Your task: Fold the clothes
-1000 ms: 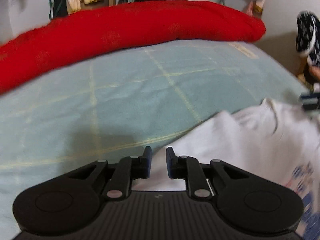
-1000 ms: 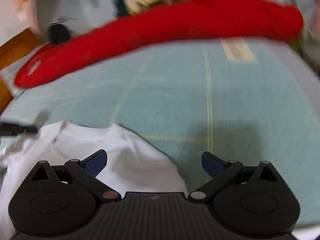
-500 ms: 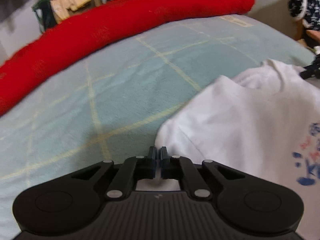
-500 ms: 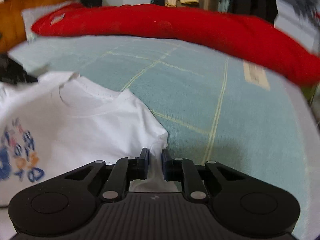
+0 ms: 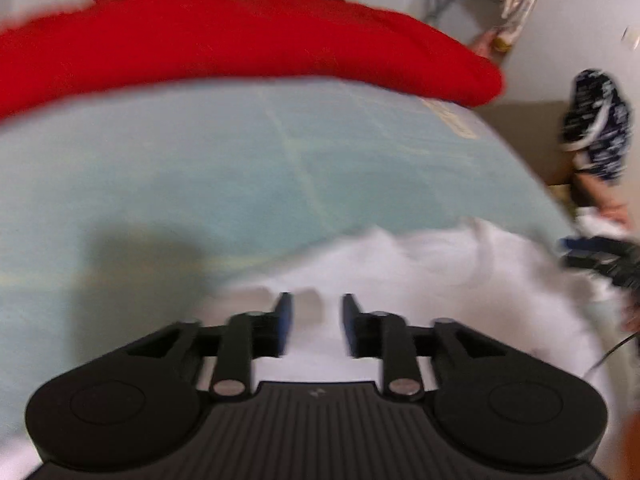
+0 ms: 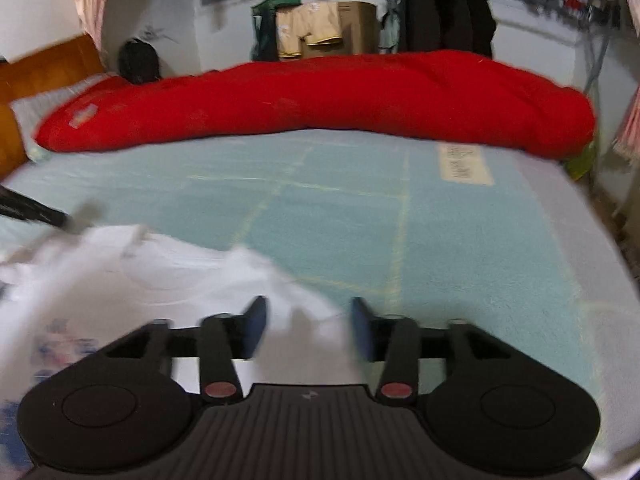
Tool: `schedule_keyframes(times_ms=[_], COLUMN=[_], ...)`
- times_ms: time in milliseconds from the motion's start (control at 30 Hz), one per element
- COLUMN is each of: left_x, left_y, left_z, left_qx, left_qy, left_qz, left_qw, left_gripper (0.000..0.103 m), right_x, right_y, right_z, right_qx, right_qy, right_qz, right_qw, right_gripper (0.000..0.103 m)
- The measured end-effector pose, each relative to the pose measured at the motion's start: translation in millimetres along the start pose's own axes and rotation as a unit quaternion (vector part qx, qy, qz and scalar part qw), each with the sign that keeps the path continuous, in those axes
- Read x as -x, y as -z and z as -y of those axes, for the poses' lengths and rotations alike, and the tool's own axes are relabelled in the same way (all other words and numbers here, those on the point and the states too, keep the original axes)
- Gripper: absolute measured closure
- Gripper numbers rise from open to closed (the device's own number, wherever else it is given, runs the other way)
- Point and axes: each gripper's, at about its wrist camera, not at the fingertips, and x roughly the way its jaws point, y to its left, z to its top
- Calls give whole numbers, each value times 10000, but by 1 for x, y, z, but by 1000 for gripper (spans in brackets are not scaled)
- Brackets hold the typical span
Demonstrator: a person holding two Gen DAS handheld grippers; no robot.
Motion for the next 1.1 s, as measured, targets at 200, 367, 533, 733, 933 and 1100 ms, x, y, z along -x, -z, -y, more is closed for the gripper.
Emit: schedule_keyframes(times_ms=[200,367,533,733,933,1100], left_x=[-48,-52,-23,-57,-93,-71], left_y=[-4,-26,-14,-5,-27,-31], left_z=[1,-2,39,75,64,76], left_qx=[67,325,-125,-569,-327,-401], left_qy=[-686,-1124,-596,-252,-1054,-1014], left_qz=[125,263,269,-91,261,354], left_qw=[9975,9928,9978,9980,9935,9934], left_gripper=[68,78,70,62,61,65], right_x=[9,28,57,57,56,56], right_y=[18,39,60,94,104,109], right_z=[-37,-57,-66,-66,-62,-61], right_qx=[-156,36,48,-402,-803,-903], right_qy=[-722,-682,-570,-585,-491,-514], right_qz=[-308,-416,-385,-471,-211,-101], right_qw=[9968,9968,9976,9964,9953,9945], right_gripper=[32,26,12,11,11,9])
